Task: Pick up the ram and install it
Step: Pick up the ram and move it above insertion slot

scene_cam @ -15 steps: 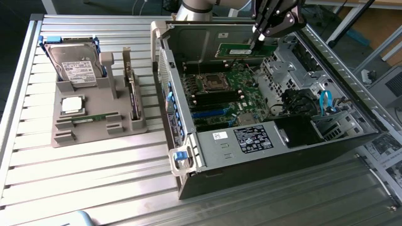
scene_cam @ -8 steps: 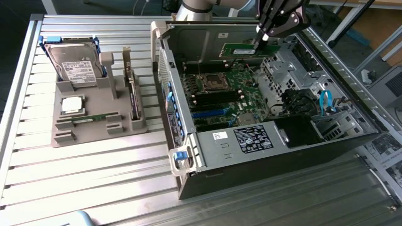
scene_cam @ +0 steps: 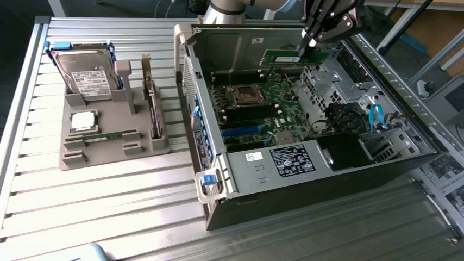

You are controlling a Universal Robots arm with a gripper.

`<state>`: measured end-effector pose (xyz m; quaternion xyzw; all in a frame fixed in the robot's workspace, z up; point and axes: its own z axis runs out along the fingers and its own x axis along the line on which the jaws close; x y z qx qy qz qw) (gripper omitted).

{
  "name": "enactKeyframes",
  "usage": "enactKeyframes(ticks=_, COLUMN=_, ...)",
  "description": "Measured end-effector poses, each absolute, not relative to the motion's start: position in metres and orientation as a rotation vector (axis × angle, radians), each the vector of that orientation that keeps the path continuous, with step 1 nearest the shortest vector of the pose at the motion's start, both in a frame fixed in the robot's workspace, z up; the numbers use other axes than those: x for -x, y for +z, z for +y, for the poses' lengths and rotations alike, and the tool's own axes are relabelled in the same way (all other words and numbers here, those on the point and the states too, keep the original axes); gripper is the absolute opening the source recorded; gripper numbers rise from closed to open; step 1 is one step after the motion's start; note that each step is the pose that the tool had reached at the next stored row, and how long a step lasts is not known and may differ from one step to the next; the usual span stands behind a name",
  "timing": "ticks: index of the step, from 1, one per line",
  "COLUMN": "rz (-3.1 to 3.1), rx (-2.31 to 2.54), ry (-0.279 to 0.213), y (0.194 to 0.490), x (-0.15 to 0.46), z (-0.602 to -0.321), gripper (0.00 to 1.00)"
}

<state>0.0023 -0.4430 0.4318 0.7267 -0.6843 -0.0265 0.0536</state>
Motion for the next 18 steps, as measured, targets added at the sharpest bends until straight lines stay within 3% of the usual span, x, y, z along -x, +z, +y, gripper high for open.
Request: enactKeyframes(ticks=18, rz=-2.078, rx=-2.207, ry=-0.084, y=0.432, x=-0.023, z=-0.443, gripper=0.13)
